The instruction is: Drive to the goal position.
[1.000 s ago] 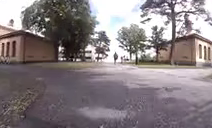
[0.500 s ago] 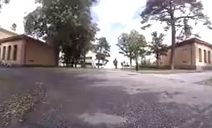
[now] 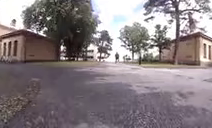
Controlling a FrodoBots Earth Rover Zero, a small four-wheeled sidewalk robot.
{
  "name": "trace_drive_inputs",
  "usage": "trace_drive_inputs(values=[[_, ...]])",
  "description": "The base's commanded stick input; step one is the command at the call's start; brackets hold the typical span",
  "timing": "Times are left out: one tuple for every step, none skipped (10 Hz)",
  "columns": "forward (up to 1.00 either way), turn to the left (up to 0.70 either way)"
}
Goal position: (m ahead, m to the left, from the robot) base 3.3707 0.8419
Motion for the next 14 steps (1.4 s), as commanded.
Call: trace_drive_inputs(values=[[0.7, 0.0], [0.7, 0.0], [0.7, 0.0], [0.7, 0.0], [0.7, 0.0], [0.7, 0.0], [0.7, 0.0], [0.7, 0.0], [0.7, 0.0], [0.7, 0.0], [0.7, 0.0], [0.7, 0.0], [0.7, 0.0], [0.7, 0.0]])
